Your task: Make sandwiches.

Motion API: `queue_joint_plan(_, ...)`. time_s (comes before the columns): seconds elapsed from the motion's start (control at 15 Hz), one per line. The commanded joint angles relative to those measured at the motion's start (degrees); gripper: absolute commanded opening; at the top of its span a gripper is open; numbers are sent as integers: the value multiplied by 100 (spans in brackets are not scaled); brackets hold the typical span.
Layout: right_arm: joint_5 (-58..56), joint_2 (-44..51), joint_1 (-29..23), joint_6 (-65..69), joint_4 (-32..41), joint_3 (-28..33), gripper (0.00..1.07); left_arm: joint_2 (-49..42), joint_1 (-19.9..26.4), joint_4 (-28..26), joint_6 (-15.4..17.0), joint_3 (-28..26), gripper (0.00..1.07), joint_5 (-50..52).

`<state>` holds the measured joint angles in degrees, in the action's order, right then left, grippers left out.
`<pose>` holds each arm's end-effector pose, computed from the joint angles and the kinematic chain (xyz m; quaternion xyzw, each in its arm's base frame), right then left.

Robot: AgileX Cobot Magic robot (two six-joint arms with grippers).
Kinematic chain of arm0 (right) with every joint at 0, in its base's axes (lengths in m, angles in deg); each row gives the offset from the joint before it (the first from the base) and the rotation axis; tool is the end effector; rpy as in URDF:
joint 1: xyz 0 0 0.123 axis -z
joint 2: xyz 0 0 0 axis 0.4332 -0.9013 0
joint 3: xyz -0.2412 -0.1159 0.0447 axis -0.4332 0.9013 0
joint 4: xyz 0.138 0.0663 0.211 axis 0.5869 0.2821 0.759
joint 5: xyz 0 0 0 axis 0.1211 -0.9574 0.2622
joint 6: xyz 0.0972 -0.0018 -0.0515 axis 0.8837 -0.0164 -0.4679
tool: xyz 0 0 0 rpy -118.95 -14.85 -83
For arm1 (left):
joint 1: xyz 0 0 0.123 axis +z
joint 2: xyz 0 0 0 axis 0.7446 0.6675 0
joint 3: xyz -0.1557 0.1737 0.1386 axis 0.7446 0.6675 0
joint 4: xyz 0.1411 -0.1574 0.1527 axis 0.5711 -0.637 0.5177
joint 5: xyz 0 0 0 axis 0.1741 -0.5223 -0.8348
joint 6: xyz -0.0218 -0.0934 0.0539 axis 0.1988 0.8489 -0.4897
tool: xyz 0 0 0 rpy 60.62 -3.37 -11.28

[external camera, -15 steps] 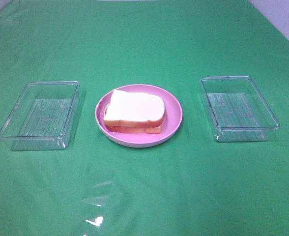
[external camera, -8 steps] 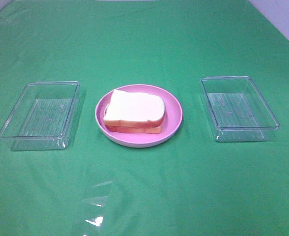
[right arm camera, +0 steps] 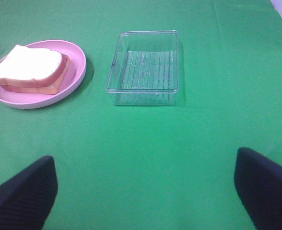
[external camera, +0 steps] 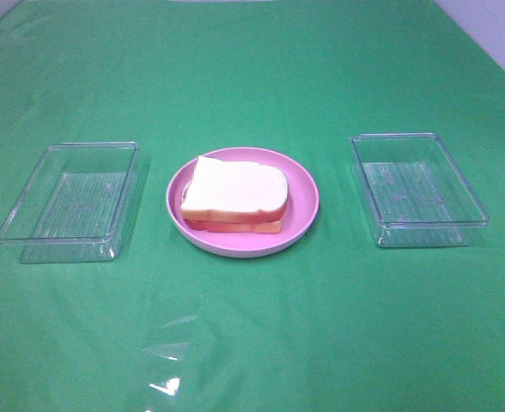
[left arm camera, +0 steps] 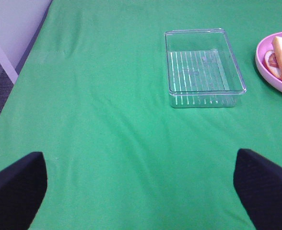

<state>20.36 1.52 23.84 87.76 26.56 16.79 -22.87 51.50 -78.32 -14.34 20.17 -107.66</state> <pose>0.0329 0.0058 0.2750 -0.0282 0.8492 0.0245 0.5268 0.0335 0.0004 0.2731 -0.0141 0.8511 0.0136 0.5247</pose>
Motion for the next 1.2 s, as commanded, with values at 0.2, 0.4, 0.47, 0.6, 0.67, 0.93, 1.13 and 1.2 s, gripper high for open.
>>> queue_joint_plan(0.2,23,149,-11,0,17,6,96,-69,-29,-11,34,17,100,40)
queue_joint_plan(0.4,29,143,-11,0,23,6,96,-63,-29,-11,34,17,100,40)
queue_joint_plan(0.47,29,143,-11,0,23,6,96,-63,-29,-11,34,17,100,40)
queue_joint_plan(0.6,29,143,-11,0,23,6,96,-63,-29,-11,34,17,100,40)
queue_joint_plan(0.67,29,143,-11,0,23,6,96,-63,-29,-11,34,17,100,40)
queue_joint_plan(0.93,29,143,-11,0,23,6,96,-63,-29,-11,34,17,100,40)
queue_joint_plan(1.13,29,143,-11,0,23,6,96,-63,-29,-11,34,17,100,40)
queue_joint_plan(1.2,29,143,-11,0,23,6,96,-63,-29,-11,34,17,100,40)
